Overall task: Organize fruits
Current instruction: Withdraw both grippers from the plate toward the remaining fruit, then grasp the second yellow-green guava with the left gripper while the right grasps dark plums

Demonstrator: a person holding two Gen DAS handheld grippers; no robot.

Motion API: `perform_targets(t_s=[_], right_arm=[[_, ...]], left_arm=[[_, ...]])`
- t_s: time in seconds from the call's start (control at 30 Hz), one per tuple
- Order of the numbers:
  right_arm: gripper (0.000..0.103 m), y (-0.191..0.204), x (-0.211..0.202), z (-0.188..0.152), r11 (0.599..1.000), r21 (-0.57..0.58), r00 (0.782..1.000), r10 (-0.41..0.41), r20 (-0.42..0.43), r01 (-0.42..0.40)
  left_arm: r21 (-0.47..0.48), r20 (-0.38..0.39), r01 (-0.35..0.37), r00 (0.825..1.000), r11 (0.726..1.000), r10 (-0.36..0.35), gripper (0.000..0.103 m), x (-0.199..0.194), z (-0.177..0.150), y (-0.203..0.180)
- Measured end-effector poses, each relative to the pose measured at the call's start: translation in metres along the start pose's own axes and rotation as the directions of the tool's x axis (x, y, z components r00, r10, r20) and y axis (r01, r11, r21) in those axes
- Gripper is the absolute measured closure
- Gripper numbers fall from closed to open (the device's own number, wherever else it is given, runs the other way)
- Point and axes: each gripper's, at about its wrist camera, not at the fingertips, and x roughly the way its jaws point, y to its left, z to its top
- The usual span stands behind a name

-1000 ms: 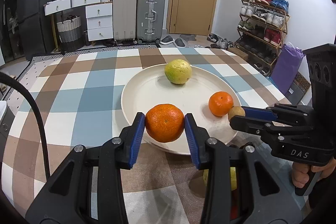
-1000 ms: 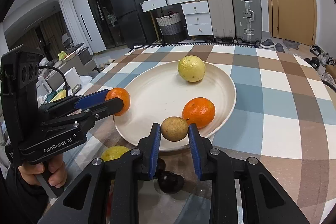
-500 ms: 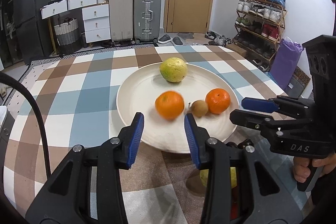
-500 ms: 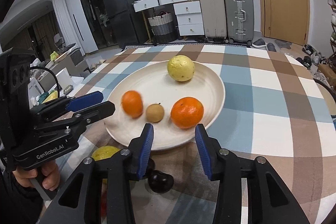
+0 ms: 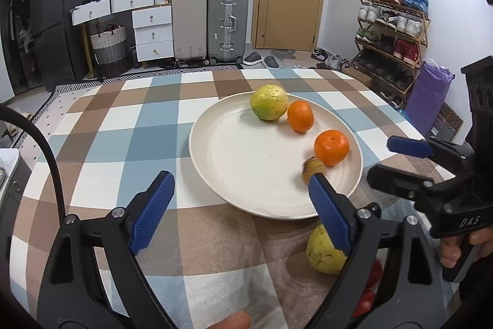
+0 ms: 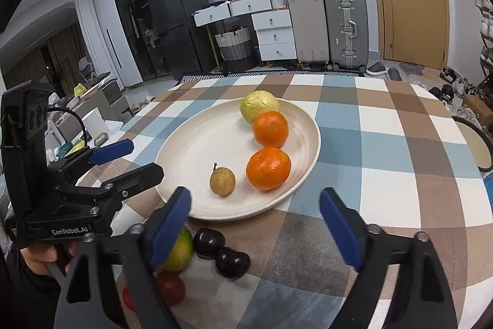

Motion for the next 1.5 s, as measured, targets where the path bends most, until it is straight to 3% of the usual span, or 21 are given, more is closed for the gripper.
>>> perform_targets(t_s=[0.07, 0.3, 0.53, 1.13, 1.37, 1.5], right_arm=[[0.004, -0.001, -0.002, 0.0, 1.0, 0.0, 1.0, -0.005, 0.001, 0.005], [0.0, -0.007, -0.006, 0.0, 1.0, -0.005, 1.0, -0.018, -0.014, 0.018], [0.0, -0.009, -0.009, -0.002, 0.999, -0.037, 0.998, -0.032, -0.06, 0.03], [0.0, -0.005, -0.004, -0.018, 0.991, -0.119, 0.98, 0.043, -0.195, -0.067], [0.002, -0.001, 0.001, -0.023, 0.986, -0.132, 0.97, 0.064, -0.237, -0.097], [0.011, 0.001, 0.0, -0.024, 0.984, -0.146, 0.969, 0.059, -0.24, -0.097]], left_arm=[[-0.022, 0.002, -0.006, 1.0, 1.0, 0.006, 0.0, -0.004, -0.001, 0.004], [-0.053, -0.003, 0.011, 1.0, 0.999, -0.011, 0.0, -0.012, -0.001, 0.01], [-0.009, -0.032, 0.016, 0.999, 1.0, -0.016, 0.0, -0.019, -0.008, -0.005], [0.076, -0.113, 0.101, 0.989, 0.992, -0.092, 0.0, -0.018, -0.02, -0.04], [0.092, -0.134, 0.139, 0.983, 0.986, -0.126, 0.0, -0.015, -0.023, -0.048], [0.094, -0.15, 0.161, 0.978, 0.982, -0.146, 0.0, -0.013, -0.025, -0.05]])
